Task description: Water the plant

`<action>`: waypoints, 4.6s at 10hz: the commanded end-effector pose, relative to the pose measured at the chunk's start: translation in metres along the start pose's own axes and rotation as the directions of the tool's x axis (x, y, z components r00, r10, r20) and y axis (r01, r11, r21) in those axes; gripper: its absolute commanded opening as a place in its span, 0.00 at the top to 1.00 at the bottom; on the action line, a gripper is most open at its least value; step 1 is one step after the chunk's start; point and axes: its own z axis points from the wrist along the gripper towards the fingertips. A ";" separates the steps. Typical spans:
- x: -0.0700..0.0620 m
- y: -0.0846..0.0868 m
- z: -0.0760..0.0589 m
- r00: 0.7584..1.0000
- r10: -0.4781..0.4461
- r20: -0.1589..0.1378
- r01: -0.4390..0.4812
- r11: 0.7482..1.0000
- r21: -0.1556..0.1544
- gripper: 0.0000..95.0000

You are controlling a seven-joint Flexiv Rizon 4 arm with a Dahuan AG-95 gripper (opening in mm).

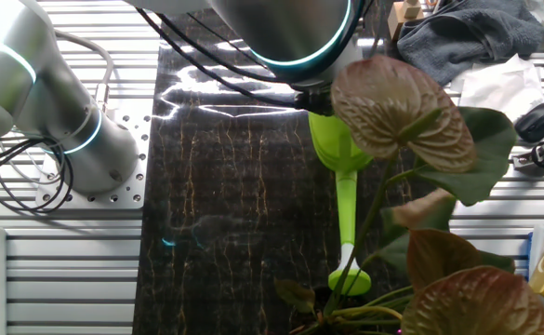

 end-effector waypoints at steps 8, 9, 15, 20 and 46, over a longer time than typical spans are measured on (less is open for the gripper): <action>0.005 -0.005 -0.005 1.000 0.005 0.029 -0.005 1.000 0.005 1.00; 0.005 -0.005 -0.005 0.999 0.003 0.032 -0.004 1.000 0.006 1.00; 0.005 -0.005 -0.006 0.999 0.004 0.049 -0.004 1.000 0.015 1.00; 0.003 -0.005 -0.011 0.998 0.010 0.066 -0.011 1.000 0.019 1.00; 0.002 -0.007 -0.027 0.987 0.026 0.158 -0.036 0.998 0.059 1.00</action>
